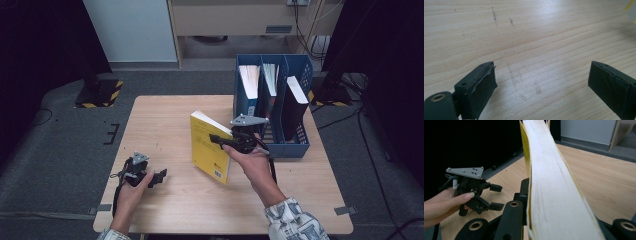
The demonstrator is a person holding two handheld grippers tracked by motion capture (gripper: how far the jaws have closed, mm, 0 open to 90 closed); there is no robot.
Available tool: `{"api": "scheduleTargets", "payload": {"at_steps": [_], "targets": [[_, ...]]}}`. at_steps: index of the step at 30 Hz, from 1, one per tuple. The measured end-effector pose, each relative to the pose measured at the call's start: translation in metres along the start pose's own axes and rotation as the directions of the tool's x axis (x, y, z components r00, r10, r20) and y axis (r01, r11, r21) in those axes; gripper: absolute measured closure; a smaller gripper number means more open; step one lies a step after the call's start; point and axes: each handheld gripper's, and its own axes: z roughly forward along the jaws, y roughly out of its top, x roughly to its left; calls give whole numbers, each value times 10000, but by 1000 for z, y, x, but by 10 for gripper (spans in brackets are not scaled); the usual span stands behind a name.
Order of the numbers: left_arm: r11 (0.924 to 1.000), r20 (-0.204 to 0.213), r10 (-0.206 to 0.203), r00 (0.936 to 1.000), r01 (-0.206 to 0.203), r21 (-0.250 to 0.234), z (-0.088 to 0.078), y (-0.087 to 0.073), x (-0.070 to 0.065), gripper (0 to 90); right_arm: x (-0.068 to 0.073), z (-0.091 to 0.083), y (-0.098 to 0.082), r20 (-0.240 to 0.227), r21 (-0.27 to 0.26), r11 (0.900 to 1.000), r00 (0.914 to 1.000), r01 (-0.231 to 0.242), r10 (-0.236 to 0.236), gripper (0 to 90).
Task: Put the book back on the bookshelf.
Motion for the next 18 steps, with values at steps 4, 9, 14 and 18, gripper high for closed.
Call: {"api": "scheduleTargets", "payload": {"at_steps": [4,9,14,18], "targets": [[9999,-67,72,10000,-72,115,2,-1,0,72,-5,-21,-7,162,-118,9999,9998,-101,103,749],[9997,-67,112,9999,-110,197,3,-2,-1,72,-12,-41,-16,341,-273,9992,9989,-305,314,749],[9995,-88,137,9999,-135,269,4,-2,-1,72,-18,-55,-21,465,-390,9977,9973,-548,566,749],[9995,-124,137,9998,-133,296,5,-3,-2,71,-25,-69,-23,638,-501,9958,9947,-769,801,749]]}}
